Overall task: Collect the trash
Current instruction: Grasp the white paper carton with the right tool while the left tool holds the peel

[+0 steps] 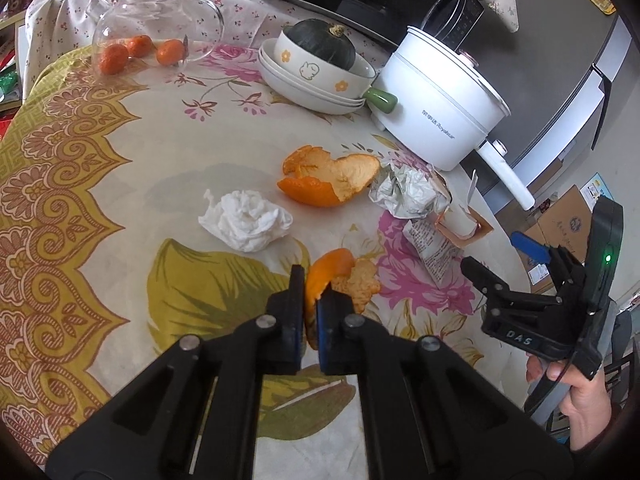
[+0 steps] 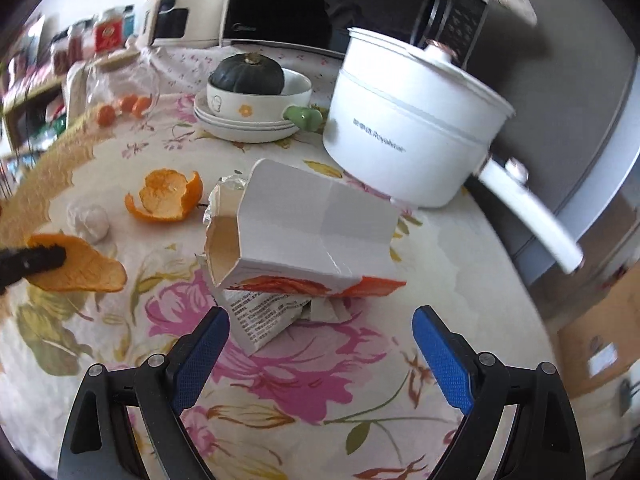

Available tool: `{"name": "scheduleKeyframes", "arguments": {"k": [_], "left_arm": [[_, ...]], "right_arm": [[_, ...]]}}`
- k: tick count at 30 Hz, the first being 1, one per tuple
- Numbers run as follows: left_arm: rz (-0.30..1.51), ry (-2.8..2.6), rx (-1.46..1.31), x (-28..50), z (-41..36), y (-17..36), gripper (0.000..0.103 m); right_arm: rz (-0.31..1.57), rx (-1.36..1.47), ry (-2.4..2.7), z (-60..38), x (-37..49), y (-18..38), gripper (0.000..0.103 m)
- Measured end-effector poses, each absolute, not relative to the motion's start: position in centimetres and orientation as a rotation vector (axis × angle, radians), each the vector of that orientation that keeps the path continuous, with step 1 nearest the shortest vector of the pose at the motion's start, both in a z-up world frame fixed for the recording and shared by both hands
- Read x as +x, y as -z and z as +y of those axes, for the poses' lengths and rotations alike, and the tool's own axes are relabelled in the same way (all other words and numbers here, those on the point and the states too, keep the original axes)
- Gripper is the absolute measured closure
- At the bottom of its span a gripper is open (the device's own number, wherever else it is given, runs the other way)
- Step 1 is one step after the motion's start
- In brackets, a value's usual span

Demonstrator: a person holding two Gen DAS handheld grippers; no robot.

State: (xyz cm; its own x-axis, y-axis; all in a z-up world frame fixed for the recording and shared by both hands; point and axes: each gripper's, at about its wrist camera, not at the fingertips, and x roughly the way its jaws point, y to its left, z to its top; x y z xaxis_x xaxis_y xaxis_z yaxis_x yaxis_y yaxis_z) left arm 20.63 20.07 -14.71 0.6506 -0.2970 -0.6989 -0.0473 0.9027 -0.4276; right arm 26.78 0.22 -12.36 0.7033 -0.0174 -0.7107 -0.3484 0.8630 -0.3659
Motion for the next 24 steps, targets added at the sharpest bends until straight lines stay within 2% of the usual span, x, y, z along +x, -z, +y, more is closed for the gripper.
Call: {"name": "scheduleKeyframes", "arguments": {"k": [7,9,11,12,14,19,24], "left_arm": [[0.853,0.141,-0.432,20.1,20.7,14.5,0.097],[0.854,0.134,-0.438,20.0,21.0,14.5,0.097],[0.854,0.129,-0.448,19.9,21.3,14.5,0.097],[0.853,0.126,-0.455,19.8,21.5,14.5,0.097],[0.848,0.126,-0.465,19.7,21.7,14.4,0.097],[0.828,0.13,-0.49,19.2,21.7,13.6,0.097],[0.805,0.154,-0.515,18.6,20.5,12.3,0.097]], "right_arm": [[0.683,-0.664,-0.206,3.2,27.4,14.4,0.012],[0.665,-0.675,-0.212,3.8,27.6,14.6,0.021],[0.651,-0.688,-0.213,4.1,27.7,14.7,0.041],[0.644,-0.693,-0.21,4.2,27.8,14.7,0.045],[0.631,-0.682,-0.204,4.1,27.8,14.4,0.062],[0.61,-0.593,-0.223,2.7,27.0,11.9,0.077],[0.622,-0.477,-0.249,0.2,26.0,9.0,0.078]]}}
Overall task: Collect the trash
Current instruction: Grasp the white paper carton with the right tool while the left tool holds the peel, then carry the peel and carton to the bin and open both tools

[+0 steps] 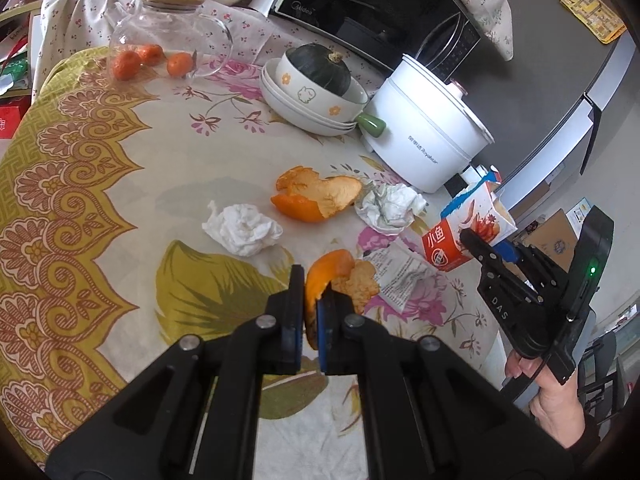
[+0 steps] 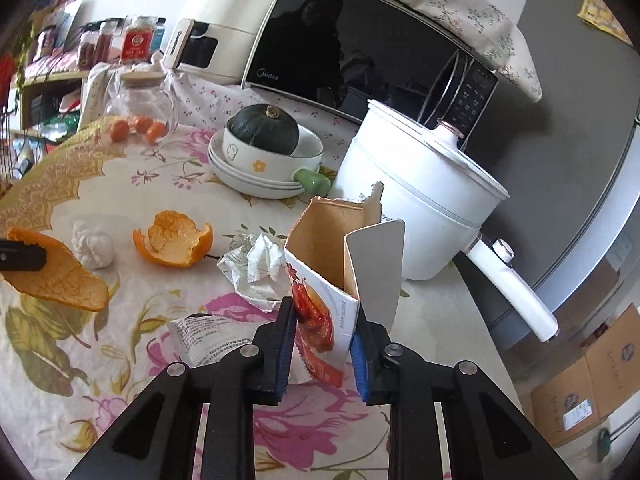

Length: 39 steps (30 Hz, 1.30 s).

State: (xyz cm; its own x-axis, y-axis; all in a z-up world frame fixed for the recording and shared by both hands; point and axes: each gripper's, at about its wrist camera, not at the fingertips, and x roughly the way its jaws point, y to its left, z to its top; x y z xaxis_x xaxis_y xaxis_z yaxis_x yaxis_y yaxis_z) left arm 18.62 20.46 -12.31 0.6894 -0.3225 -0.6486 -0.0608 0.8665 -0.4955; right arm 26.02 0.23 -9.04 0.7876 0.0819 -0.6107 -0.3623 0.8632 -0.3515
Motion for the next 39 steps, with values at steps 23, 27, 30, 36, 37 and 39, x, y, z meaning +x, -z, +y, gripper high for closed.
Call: {"name": "scheduleKeyframes", "arguments": {"k": [23,27,30,36,37,39], "left_arm": [[0.781,0.35,-0.335,18.0,5.7,8.3,0.097],[0.794,0.405,-0.326,18.3,2.0,8.8,0.097],[0.806,0.441,-0.301,18.4,-0.8,9.3,0.097],[0.812,0.501,-0.237,18.1,-5.3,9.9,0.097],[0.815,0.512,-0.232,18.0,-5.9,10.1,0.097],[0.823,0.535,-0.203,17.8,-7.3,10.4,0.097]], "right_arm": [[0.707,-0.192,-0.205,-16.6,20.1,2.3,0.079],[0.724,-0.158,-0.175,-19.8,19.0,1.9,0.079],[0.74,-0.12,-0.158,-22.2,18.5,1.8,0.079],[0.774,-0.127,-0.119,-25.5,17.3,2.5,0.079],[0.781,-0.131,-0.114,-26.1,17.0,2.7,0.079],[0.801,-0.13,-0.105,-27.3,16.5,3.4,0.079]]}}
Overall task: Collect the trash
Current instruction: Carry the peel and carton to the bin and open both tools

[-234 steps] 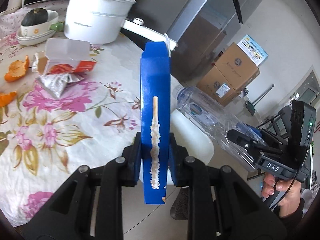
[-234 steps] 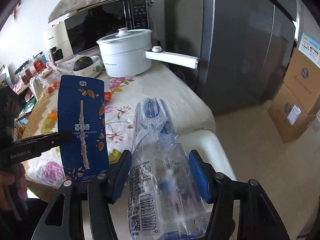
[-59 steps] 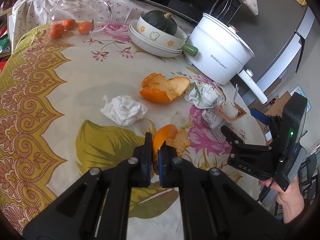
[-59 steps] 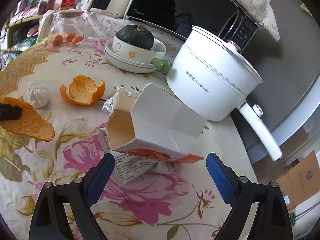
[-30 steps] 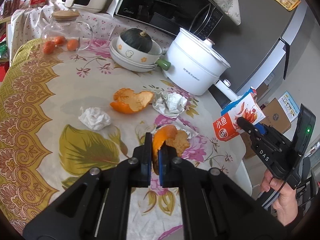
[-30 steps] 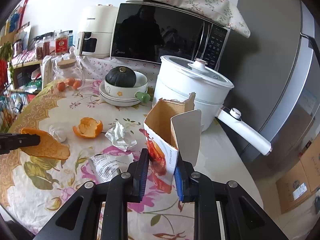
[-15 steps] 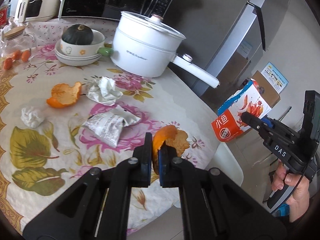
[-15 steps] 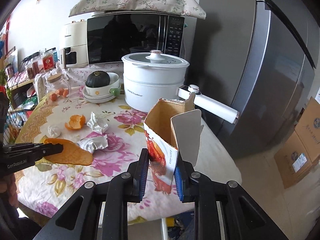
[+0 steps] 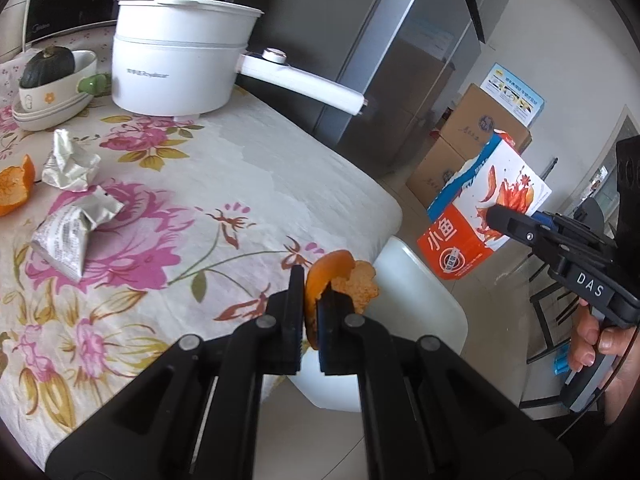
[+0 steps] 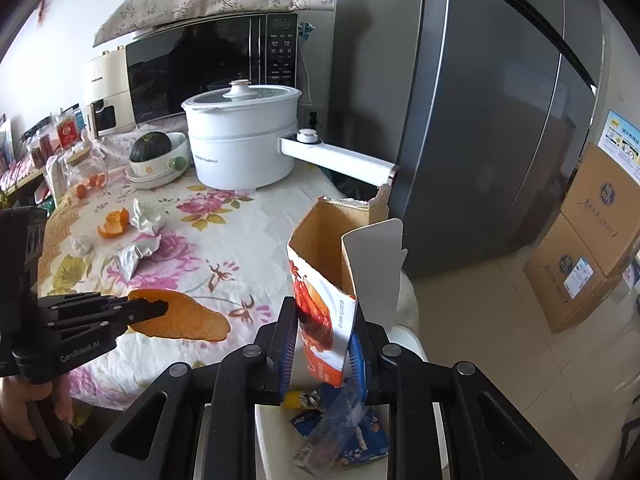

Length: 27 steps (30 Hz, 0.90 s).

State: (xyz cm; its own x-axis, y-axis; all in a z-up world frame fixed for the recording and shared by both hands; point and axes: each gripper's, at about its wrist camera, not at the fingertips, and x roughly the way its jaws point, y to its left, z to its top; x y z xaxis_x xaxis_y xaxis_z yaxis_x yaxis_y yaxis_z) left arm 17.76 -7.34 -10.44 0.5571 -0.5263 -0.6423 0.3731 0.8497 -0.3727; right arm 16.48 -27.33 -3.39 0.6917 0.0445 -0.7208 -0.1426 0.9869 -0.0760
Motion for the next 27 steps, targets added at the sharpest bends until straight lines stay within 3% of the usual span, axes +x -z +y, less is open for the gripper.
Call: {"name": "scheduleKeyframes", "arguments": {"k": [14,15,16,18,27], "left_arm": [[0.839,0.624,0.056,15.9,-15.9,13.1,0.095],[0.844,0.617,0.076,15.8,-16.4,13.4,0.08],[0.847,0.602,0.093,15.8,-16.7,13.6,0.052],[0.812,0.55,0.136,15.4,-17.1,13.5,0.024],[0.797,0.484,0.177,15.7,-16.6,13.4,0.01]], "right_arm": [[0.907,-0.118,-0.054,-33.1,14.2,6.7,0.079],[0.907,-0.119,-0.054,-33.2,14.2,6.7,0.079],[0.906,-0.119,-0.054,-33.3,14.2,6.6,0.079],[0.904,-0.12,-0.053,-33.5,14.2,6.5,0.079],[0.919,-0.113,-0.041,-33.8,14.4,6.8,0.078]]}}
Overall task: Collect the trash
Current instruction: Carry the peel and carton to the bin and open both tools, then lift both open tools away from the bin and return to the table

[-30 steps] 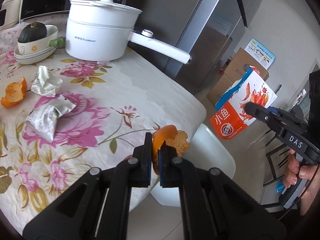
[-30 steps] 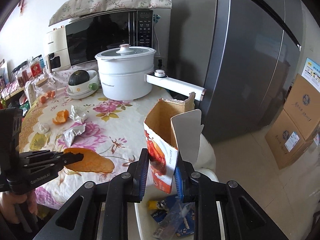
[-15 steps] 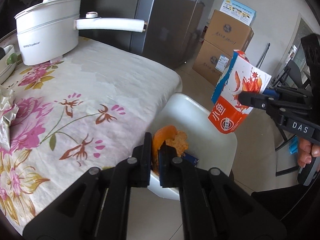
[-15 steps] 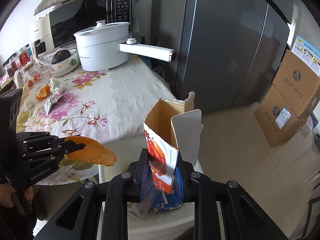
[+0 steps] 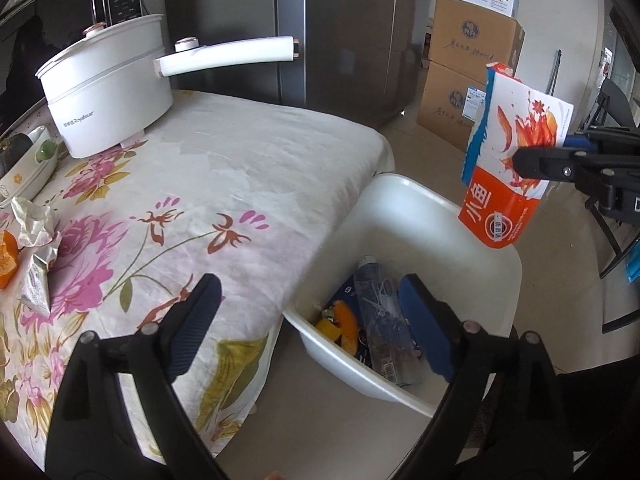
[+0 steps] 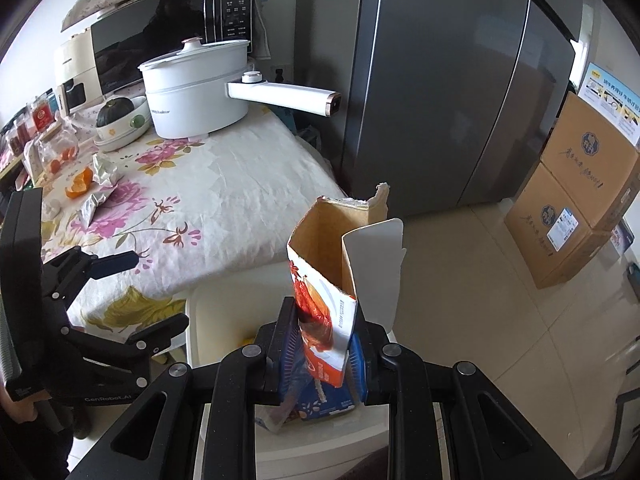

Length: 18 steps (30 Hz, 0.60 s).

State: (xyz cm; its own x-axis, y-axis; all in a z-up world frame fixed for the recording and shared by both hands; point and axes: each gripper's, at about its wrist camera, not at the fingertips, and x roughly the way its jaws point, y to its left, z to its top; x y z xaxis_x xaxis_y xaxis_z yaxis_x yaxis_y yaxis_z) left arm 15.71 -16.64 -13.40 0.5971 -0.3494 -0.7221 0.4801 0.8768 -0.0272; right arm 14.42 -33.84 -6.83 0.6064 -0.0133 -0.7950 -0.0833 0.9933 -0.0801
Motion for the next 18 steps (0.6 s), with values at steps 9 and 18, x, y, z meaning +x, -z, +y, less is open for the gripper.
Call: {"name": "scheduleKeyframes", "arguments": {"k": [9,18], "left_arm": [[0.768,0.417,0.186,15.9,-15.6,13.0,0.0],[0.78,0.368,0.158,16.4,-13.3,12.3,0.0]], "right_arm": [[0.95,-0.082,-0.001,-34.2,14.9,7.5,0.033],[0.931,-0.039,0.052,-34.9,15.1,6.8,0.0]]}}
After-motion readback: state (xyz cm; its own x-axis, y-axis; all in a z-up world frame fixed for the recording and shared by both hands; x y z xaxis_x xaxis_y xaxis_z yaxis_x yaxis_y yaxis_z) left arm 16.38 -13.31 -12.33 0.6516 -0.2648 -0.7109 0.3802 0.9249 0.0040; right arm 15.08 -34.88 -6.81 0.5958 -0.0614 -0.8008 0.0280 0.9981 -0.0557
